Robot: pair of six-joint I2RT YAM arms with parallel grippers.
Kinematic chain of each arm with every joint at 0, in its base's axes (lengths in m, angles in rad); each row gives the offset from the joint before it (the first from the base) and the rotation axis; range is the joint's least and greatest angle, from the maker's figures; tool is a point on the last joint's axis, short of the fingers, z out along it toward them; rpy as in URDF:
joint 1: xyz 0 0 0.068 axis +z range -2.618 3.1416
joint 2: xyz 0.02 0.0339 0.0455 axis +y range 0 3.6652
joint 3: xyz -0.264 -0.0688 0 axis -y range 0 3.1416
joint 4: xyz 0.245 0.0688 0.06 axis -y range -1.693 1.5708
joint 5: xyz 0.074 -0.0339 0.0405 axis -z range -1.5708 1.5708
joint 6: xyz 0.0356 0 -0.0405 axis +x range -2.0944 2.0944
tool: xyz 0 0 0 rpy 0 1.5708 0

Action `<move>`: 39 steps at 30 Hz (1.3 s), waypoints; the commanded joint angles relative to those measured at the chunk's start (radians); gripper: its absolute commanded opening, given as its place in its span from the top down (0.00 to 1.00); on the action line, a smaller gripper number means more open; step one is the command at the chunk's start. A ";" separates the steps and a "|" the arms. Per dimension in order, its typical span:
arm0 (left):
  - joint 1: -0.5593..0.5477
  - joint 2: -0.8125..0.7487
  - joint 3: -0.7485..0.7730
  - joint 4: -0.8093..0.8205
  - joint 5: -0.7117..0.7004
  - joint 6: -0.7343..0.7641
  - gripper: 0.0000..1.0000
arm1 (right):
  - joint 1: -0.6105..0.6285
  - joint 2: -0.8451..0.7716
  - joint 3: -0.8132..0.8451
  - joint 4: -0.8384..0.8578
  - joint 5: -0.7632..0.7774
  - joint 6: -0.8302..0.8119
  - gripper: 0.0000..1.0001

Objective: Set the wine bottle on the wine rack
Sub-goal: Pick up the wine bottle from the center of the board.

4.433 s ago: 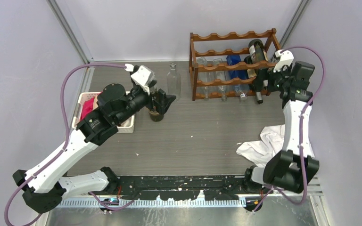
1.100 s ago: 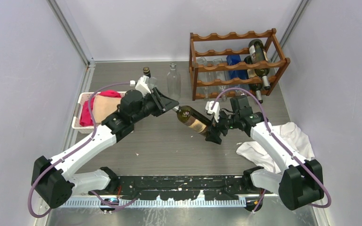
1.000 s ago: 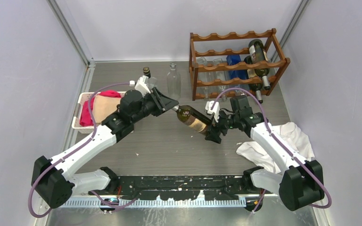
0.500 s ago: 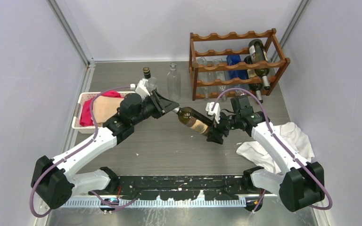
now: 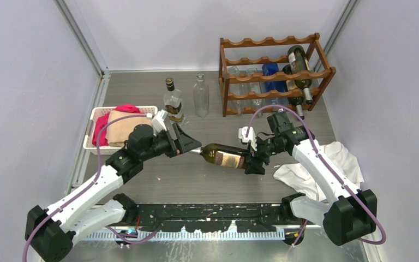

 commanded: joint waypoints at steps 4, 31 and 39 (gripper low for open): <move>0.011 -0.084 -0.030 -0.211 0.009 0.183 0.17 | 0.006 -0.016 0.018 -0.104 -0.063 -0.133 0.99; -0.149 0.184 -0.037 0.384 0.310 0.658 0.12 | 0.006 0.216 0.253 -0.516 0.136 -0.895 0.99; -0.174 0.520 0.039 0.719 0.402 0.572 0.04 | 0.008 0.229 0.319 -0.438 0.133 -1.003 0.99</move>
